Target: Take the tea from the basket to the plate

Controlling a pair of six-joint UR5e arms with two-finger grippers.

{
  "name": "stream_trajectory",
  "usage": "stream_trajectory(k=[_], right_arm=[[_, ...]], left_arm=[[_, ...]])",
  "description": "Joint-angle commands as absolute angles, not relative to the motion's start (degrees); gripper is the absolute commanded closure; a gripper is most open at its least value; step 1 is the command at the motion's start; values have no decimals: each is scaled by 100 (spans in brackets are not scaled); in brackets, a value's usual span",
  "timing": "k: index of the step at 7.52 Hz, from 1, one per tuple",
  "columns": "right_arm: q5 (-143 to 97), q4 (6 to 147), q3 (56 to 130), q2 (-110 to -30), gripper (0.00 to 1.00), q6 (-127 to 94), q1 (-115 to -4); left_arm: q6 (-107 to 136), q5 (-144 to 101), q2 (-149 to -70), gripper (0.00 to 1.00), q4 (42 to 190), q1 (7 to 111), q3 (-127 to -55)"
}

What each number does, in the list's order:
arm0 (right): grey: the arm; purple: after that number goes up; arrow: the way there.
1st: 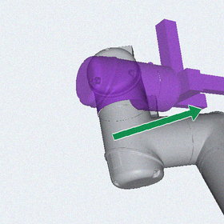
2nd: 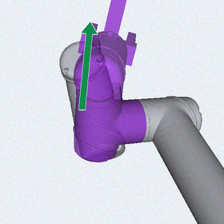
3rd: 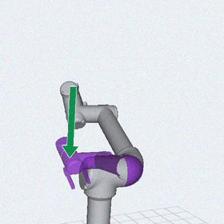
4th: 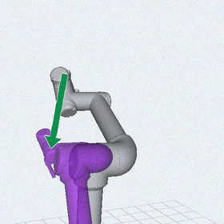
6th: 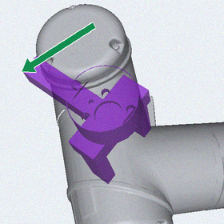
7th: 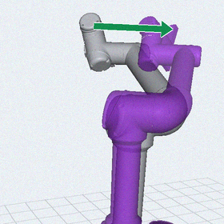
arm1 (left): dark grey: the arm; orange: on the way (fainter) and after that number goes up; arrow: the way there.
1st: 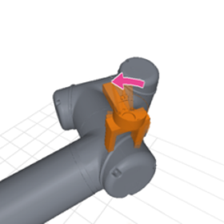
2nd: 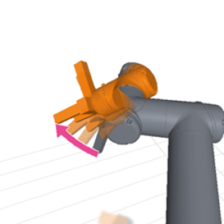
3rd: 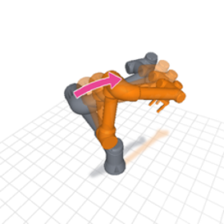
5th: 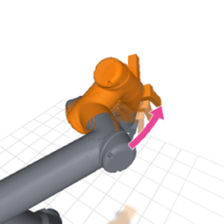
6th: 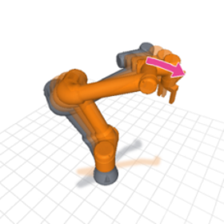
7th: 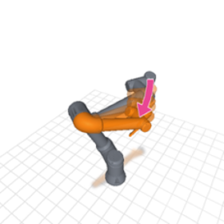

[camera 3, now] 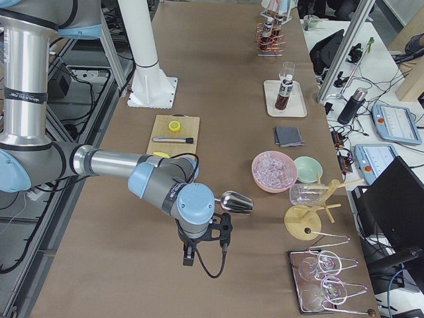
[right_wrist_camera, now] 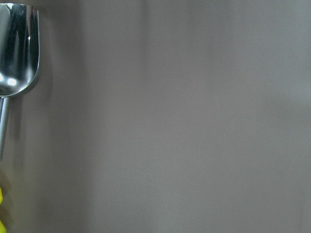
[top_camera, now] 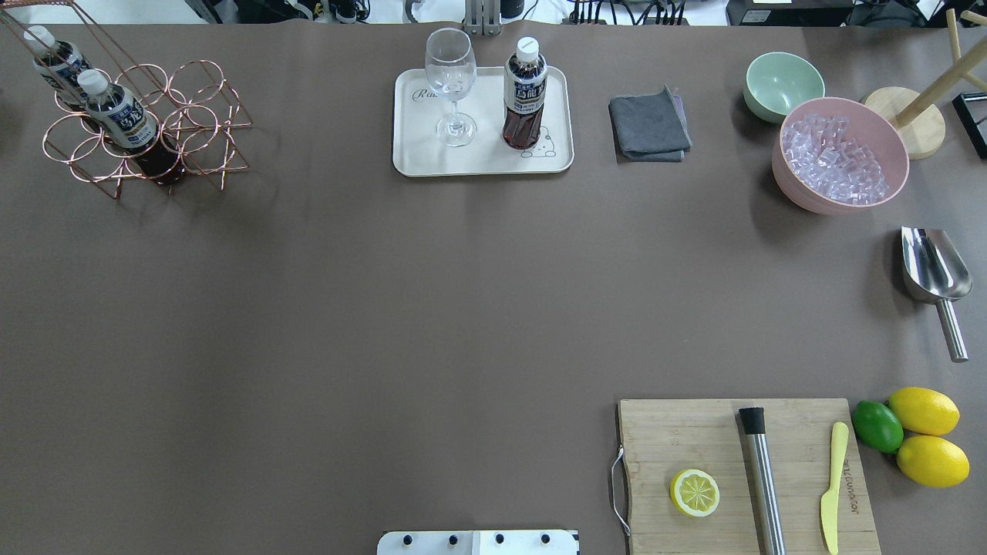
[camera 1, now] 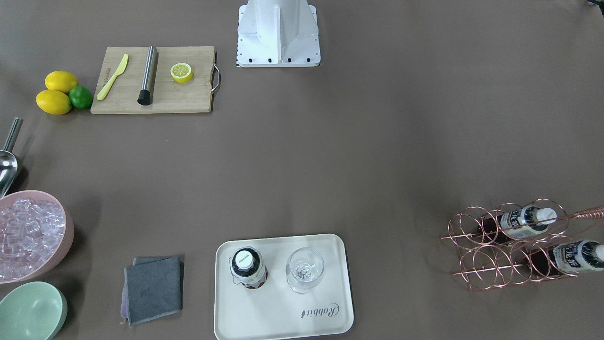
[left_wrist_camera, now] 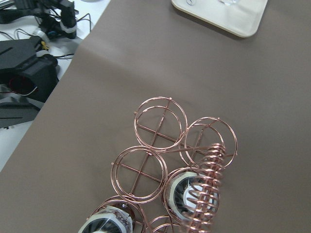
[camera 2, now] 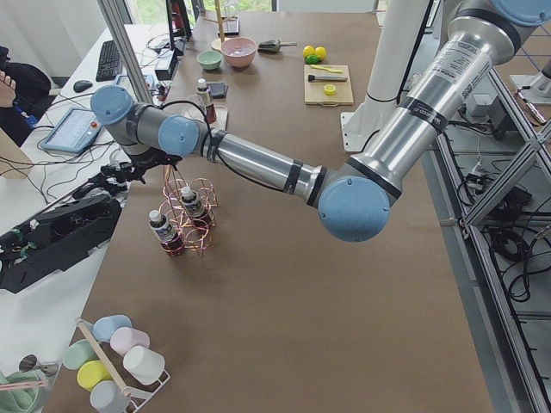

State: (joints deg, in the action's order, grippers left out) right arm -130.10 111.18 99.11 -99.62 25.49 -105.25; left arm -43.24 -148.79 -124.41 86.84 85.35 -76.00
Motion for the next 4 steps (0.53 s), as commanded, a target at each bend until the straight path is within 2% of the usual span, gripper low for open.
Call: stream_trajectory(k=[1, 4], right_arm=[[-13008, 11118, 9905, -9967, 0, 2549, -10538], [-13017, 11118, 9914, -9967, 0, 2549, -10538]], left_arm=[[-3273, -15107, -12350, 2, 8701, 9156, -7638], [-1573, -15232, -11744, 2, 8710, 9404, -7567]])
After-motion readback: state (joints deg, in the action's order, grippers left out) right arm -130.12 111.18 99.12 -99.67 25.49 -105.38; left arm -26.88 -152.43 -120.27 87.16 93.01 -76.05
